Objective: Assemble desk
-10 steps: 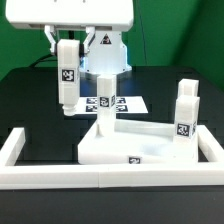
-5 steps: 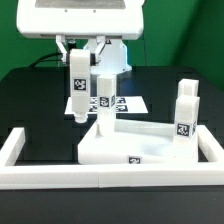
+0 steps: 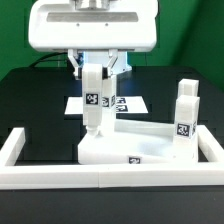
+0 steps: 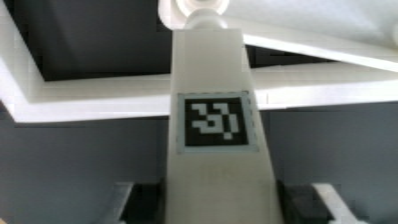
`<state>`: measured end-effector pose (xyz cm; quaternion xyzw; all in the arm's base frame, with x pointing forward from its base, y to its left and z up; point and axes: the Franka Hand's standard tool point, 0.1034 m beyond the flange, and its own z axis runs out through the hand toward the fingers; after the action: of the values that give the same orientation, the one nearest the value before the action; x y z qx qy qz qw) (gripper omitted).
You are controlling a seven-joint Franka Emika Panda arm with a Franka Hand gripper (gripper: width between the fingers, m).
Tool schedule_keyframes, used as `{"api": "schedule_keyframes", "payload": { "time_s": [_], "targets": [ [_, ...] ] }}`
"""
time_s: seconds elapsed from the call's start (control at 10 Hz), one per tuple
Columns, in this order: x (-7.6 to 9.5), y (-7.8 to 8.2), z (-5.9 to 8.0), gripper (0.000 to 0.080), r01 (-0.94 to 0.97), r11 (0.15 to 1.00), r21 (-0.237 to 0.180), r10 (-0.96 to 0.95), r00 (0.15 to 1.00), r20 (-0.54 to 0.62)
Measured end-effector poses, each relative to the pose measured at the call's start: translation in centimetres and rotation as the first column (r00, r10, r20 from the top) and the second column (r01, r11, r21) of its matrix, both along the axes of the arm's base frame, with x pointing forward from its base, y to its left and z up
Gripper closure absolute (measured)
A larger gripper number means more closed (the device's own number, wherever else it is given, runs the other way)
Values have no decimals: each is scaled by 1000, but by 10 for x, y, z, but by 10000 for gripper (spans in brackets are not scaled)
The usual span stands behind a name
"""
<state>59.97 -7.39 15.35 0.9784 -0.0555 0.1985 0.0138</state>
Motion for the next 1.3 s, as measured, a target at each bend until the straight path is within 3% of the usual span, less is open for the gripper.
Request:
{"api": "schedule_keyframes", "payload": {
  "time_s": [0.4, 1.3],
  "targets": [
    [-4, -5, -17, 509, 8, 1000, -15, -8, 1000, -17],
    [-7, 3, -33, 509, 5, 1000, -24, -5, 1000, -27]
  ]
}}
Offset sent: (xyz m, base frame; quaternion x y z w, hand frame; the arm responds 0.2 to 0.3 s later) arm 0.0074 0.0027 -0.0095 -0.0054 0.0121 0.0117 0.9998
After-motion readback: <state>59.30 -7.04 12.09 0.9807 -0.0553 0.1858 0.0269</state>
